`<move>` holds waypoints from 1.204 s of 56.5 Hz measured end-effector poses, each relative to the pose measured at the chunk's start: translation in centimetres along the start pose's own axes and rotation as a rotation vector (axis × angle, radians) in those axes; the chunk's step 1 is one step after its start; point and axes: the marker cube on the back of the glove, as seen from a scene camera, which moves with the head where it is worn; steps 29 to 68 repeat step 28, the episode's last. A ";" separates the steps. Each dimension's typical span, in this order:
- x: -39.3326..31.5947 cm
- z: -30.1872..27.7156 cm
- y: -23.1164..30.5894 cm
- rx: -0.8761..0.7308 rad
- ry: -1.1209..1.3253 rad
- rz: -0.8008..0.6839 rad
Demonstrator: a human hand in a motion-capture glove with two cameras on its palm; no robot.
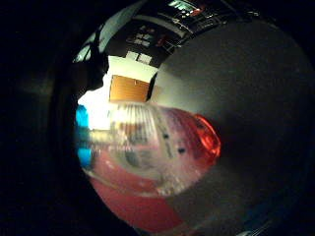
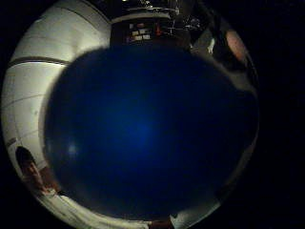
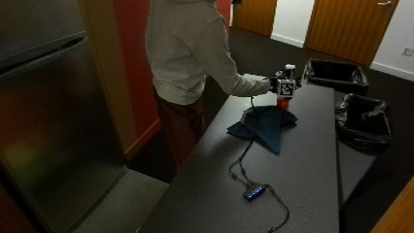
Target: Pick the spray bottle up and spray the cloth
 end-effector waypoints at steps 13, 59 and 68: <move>-2.2 -5.3 2.8 0.010 0.056 -0.060; -8.5 -9.0 5.8 -0.034 -0.023 -0.181; -8.5 -9.0 5.8 -0.034 -0.023 -0.181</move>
